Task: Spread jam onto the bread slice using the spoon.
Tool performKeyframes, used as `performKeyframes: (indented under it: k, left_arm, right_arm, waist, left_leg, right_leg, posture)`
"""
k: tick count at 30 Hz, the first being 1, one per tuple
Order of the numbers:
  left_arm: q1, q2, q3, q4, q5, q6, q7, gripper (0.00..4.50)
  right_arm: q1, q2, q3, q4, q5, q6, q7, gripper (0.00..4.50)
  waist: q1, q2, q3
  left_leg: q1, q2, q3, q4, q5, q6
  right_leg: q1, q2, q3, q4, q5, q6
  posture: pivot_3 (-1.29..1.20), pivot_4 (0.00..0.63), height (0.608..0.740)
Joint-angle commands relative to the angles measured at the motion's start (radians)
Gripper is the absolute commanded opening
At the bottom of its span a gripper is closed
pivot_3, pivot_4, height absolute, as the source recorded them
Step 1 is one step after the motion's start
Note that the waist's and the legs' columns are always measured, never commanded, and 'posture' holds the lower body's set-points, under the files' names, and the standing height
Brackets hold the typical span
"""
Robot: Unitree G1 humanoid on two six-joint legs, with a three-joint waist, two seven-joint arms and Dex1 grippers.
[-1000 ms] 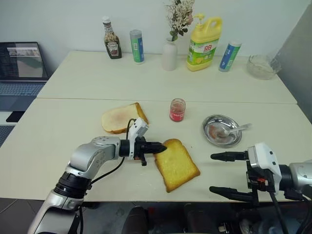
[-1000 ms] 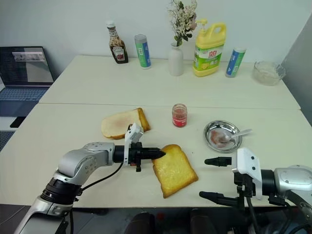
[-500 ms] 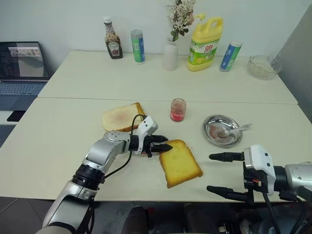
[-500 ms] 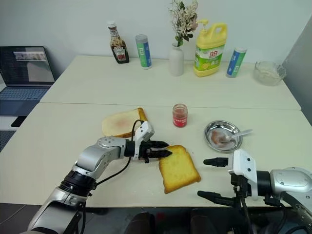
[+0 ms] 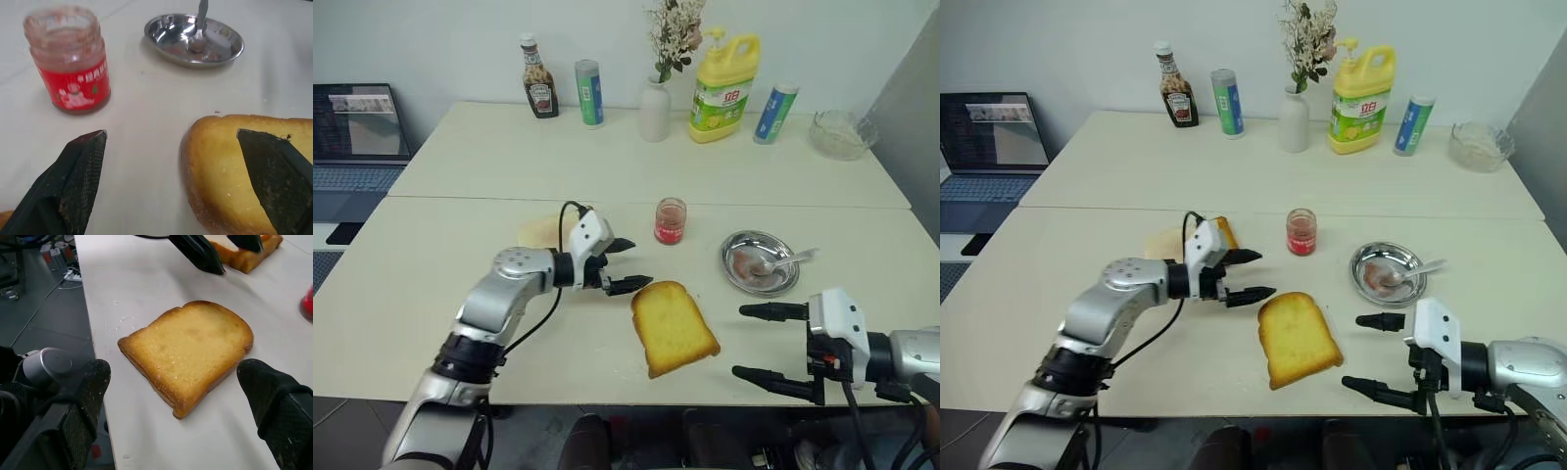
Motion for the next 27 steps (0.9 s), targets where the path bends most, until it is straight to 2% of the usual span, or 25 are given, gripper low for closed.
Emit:
performKeyframes:
  k: [1,8,10,12,16,20,27]
  left_arm:
    - [0.069,0.066,0.094,-0.186,-0.057,0.003,-0.012,4.44]
    - [0.324,0.172,0.268,-0.410,-0.122,-0.004,0.002,4.44]
    - [0.452,0.190,0.275,-0.467,-0.071,-0.052,0.006,4.44]
    - [0.509,0.191,0.268,-0.504,-0.053,-0.077,0.019,4.44]
    - [0.523,0.178,0.267,-0.542,-0.070,-0.086,0.042,4.44]
    - [0.524,0.211,0.255,-0.584,-0.072,-0.113,0.011,4.44]
    - [0.422,0.232,0.186,-0.610,-0.138,-0.072,-0.033,4.44]
  right_arm:
    - [0.037,0.021,-0.082,-0.011,0.008,-0.022,-0.014,4.50]
    - [0.099,0.129,-0.164,0.013,-0.017,-0.067,-0.090,4.50]
    - [0.123,0.212,-0.157,0.066,-0.080,-0.112,-0.167,4.50]
    - [0.129,0.270,-0.155,0.103,-0.107,-0.134,-0.215,4.50]
    - [0.103,0.322,-0.171,0.139,-0.090,-0.106,-0.282,4.50]
    - [-0.025,0.372,-0.206,0.299,-0.034,0.012,-0.430,4.50]
    - [-0.200,0.448,-0.238,0.476,0.068,0.108,-0.539,4.50]
  waist:
    - [0.000,0.000,0.000]
    - [0.000,0.000,0.000]
    - [-0.001,0.000,0.000]
    - [0.000,0.001,0.000]
    - [0.005,0.003,0.000]
    - [-0.002,0.002,0.000]
    - [-0.003,0.005,0.001]
  left_leg:
    - [0.000,0.000,0.000,0.000,0.000,0.000]
    - [0.001,0.000,0.000,0.000,0.000,0.000]
    - [0.001,0.000,0.000,0.000,0.000,0.000]
    - [0.002,0.001,0.000,0.000,0.000,0.000]
    - [0.001,0.001,0.000,0.001,0.000,0.000]
    - [0.004,0.000,0.004,0.001,0.000,0.000]
    - [0.004,0.001,0.007,-0.002,0.000,0.000]
  right_leg:
    - [0.000,0.000,0.000,0.000,0.000,0.000]
    - [0.001,0.000,0.002,0.000,0.000,0.000]
    - [0.001,-0.001,0.003,0.000,-0.001,-0.001]
    - [0.001,-0.001,0.003,0.000,-0.001,-0.002]
    - [0.001,-0.003,0.004,0.001,-0.004,-0.007]
    - [0.001,-0.002,0.008,0.001,-0.004,-0.008]
    - [0.000,0.000,0.009,0.001,-0.001,-0.003]
  posture:
    - [0.00,0.150,0.740]
    - [0.00,0.150,0.740]
    - [0.00,0.150,0.740]
    - [0.00,0.150,0.740]
    - [0.00,0.150,0.740]
    - [0.00,0.150,0.740]
    - [0.00,0.150,0.740]
